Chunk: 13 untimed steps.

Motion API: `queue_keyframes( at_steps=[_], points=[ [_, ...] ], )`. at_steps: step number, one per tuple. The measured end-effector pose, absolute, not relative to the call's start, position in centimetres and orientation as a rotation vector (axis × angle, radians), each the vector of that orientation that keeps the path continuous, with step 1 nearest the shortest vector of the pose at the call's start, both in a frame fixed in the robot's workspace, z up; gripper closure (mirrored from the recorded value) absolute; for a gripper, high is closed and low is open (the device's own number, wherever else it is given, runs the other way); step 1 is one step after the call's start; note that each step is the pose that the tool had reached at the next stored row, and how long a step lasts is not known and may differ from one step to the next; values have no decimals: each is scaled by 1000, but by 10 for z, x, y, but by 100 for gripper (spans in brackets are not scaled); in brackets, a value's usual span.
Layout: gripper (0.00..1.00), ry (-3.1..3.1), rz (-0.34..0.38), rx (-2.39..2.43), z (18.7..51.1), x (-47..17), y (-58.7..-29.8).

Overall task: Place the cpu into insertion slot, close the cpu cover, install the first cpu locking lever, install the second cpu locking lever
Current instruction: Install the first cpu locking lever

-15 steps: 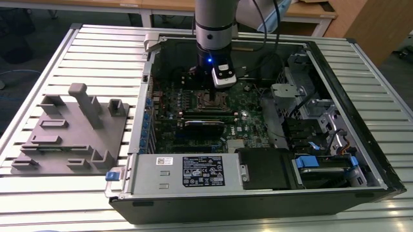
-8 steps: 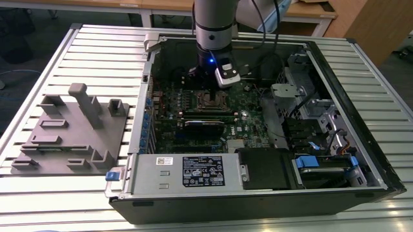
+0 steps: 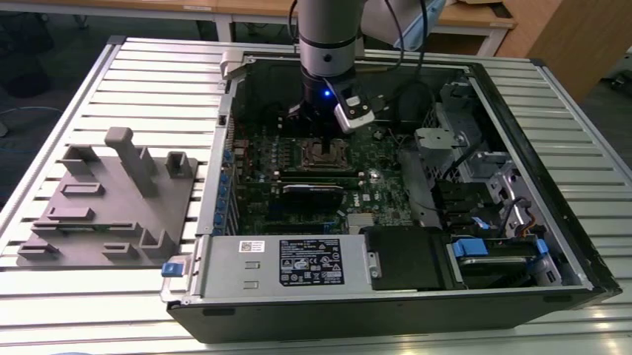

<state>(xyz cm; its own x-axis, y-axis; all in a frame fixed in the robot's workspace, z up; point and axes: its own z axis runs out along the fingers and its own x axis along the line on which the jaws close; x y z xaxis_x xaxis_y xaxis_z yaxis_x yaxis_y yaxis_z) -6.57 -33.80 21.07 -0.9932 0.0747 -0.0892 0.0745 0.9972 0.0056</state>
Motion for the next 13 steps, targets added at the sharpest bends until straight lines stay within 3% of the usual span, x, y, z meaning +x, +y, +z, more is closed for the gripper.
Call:
queue_keyframes(
  at_steps=[13],
  points=[
    [89, 3106, -2, 115, 210, -65, -338]
  ],
)
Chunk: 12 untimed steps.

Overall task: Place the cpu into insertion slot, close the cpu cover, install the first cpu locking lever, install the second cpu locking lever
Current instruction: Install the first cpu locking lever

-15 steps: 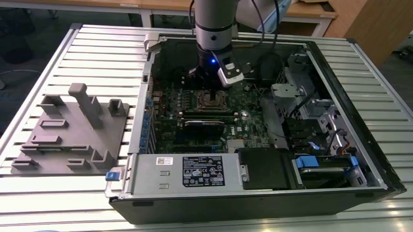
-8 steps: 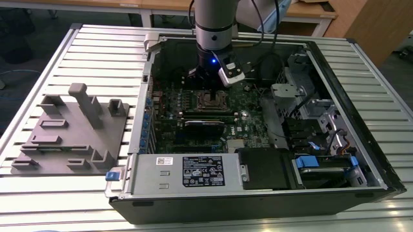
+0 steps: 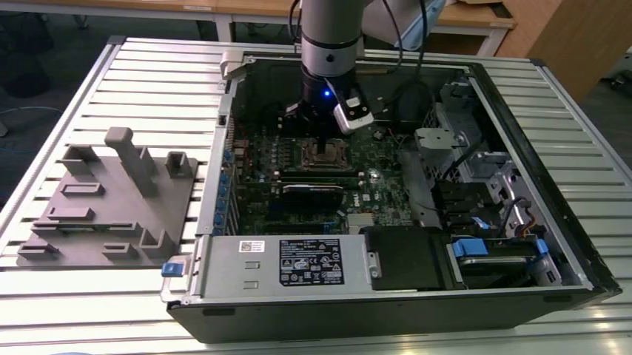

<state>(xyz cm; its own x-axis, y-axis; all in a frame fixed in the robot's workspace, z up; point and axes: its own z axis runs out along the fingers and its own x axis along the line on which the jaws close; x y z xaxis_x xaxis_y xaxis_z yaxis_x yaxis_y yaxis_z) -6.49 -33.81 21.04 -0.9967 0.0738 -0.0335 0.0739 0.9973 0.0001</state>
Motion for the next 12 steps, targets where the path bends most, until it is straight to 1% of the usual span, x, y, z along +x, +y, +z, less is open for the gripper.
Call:
queue_keyframes(
  at_steps=[12],
  points=[
    [89, 3108, -1, 113, 214, -64, -338]
  ],
)
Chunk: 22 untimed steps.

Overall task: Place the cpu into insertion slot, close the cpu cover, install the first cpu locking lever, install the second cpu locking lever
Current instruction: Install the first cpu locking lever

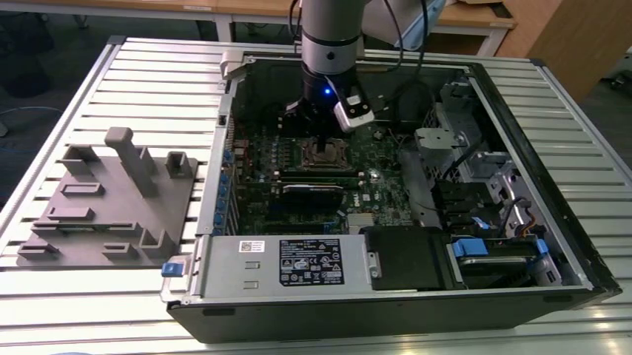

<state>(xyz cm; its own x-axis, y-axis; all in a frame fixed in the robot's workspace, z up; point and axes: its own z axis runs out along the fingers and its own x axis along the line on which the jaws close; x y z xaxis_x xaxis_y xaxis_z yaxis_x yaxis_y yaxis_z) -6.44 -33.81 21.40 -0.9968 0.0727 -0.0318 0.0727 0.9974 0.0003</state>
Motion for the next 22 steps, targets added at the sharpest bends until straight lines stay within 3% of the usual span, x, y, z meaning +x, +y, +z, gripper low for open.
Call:
queue_keyframes(
  at_steps=[22],
  points=[
    [89, 3110, 0, 19, 218, -60, -338]
  ],
)
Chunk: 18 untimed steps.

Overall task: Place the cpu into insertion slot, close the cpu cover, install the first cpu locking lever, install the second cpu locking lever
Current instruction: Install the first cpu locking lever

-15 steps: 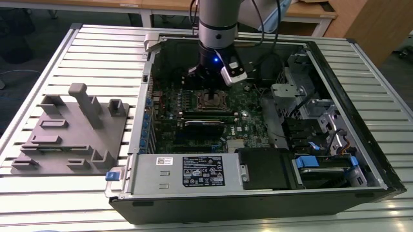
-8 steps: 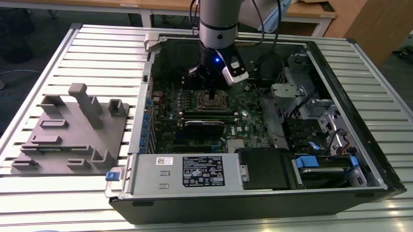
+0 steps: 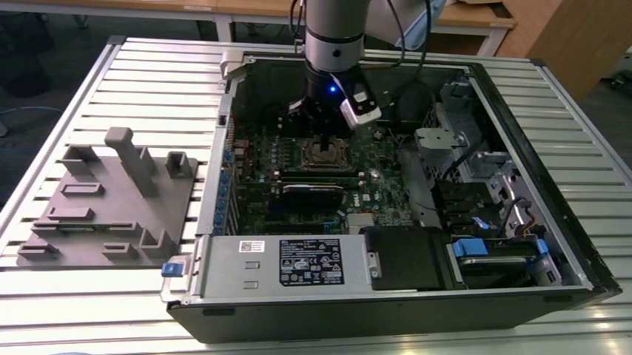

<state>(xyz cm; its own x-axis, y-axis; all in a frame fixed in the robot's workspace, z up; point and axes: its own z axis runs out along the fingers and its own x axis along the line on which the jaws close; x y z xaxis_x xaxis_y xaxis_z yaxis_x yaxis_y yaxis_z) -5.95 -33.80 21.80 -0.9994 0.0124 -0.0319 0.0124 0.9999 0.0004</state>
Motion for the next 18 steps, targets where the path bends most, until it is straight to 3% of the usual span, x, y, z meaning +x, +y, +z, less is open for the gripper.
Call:
queue_keyframes(
  at_steps=[18],
  points=[
    [89, 3110, 0, 24, 221, -58, -338]
  ],
)
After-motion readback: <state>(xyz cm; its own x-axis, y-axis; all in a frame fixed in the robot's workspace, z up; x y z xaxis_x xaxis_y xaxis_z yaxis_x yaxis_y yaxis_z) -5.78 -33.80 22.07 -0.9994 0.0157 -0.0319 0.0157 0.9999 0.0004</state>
